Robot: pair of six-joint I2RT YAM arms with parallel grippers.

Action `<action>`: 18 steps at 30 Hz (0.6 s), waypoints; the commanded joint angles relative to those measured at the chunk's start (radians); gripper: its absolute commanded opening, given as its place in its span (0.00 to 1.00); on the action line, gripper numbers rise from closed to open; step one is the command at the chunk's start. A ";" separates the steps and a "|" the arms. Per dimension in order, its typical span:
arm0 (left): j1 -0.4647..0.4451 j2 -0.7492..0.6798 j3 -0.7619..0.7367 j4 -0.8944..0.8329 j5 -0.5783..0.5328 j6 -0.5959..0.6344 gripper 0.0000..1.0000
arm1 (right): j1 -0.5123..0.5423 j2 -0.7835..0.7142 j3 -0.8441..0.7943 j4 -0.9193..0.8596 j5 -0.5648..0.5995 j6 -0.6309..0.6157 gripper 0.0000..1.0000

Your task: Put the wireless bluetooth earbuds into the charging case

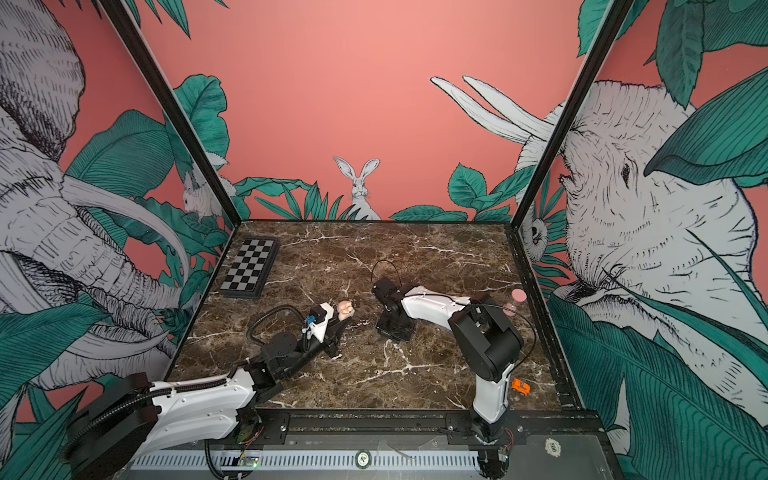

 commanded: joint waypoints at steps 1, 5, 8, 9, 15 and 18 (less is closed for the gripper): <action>-0.004 -0.008 0.026 0.003 0.001 -0.009 0.00 | -0.005 0.028 -0.034 0.013 0.020 -0.007 0.18; -0.004 -0.005 0.032 0.001 0.006 -0.010 0.00 | -0.006 0.016 -0.053 0.032 0.022 -0.002 0.20; -0.004 -0.003 0.034 0.000 0.006 -0.009 0.00 | -0.012 0.006 -0.073 0.063 0.015 -0.007 0.17; -0.004 -0.004 0.034 0.000 0.006 -0.012 0.00 | -0.012 0.000 -0.080 0.080 0.013 -0.012 0.16; -0.004 -0.005 0.035 -0.003 0.007 -0.014 0.00 | -0.016 -0.067 -0.108 0.127 0.038 -0.057 0.17; -0.004 0.000 0.038 -0.001 0.009 -0.018 0.00 | -0.021 -0.098 -0.122 0.157 0.037 -0.081 0.18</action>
